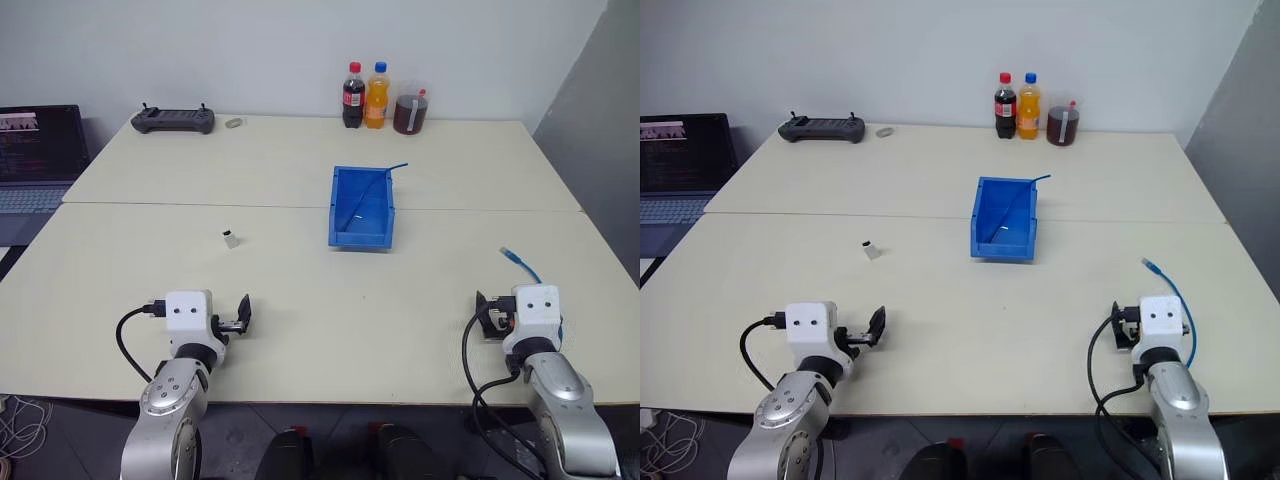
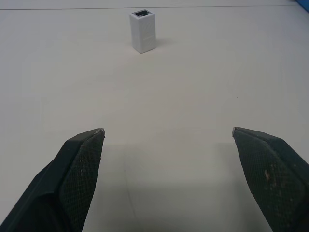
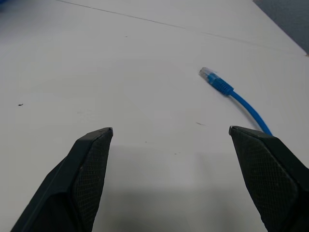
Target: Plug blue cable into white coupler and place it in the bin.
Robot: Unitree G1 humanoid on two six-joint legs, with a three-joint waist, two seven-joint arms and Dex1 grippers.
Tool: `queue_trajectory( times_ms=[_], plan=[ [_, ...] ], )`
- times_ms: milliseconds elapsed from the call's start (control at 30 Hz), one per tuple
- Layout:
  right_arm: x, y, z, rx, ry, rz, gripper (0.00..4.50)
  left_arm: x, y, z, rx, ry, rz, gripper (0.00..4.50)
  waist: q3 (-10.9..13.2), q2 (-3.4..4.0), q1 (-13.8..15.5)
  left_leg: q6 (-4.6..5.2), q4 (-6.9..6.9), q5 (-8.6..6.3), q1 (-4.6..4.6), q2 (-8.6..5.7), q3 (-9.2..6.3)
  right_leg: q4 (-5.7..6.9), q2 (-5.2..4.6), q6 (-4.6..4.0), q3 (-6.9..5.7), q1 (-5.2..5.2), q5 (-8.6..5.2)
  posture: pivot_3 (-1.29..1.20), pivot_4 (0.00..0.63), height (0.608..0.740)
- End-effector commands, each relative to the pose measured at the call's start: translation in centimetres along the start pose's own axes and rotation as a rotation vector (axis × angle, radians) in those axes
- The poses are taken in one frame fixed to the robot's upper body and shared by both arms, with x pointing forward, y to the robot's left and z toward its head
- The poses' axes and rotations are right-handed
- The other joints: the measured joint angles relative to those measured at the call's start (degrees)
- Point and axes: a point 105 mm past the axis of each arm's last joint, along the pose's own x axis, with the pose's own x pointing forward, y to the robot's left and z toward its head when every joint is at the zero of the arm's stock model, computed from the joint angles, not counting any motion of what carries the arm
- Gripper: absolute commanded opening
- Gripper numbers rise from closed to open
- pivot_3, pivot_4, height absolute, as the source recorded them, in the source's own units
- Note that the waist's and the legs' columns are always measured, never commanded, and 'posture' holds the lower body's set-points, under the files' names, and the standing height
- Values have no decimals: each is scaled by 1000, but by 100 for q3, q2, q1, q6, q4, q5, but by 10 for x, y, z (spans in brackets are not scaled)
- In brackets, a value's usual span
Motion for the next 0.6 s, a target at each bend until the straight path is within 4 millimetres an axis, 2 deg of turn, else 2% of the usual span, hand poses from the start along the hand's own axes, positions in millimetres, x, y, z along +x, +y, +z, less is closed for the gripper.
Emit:
queue_trajectory(
  times_ms=[33, 600],
  plan=[
    [-2, -2, 11, 2, -37, -6, 4110, -1, 4, 11, 17, -38, 10, 4500, 0, 0, 0, 0, 0, 0, 0, 0, 0, 0, 0, 0, 0, 0, 0, 0, 150, 740],
    [3, 2, 11, 11, -42, -2, 4110, 0, -2, 13, 5, -47, -14, 4500, 0, 0, 0, 0, 0, 0, 0, -1, 1, -1, 0, 0, 2, 0, 0, 0, 150, 740]
  ],
)
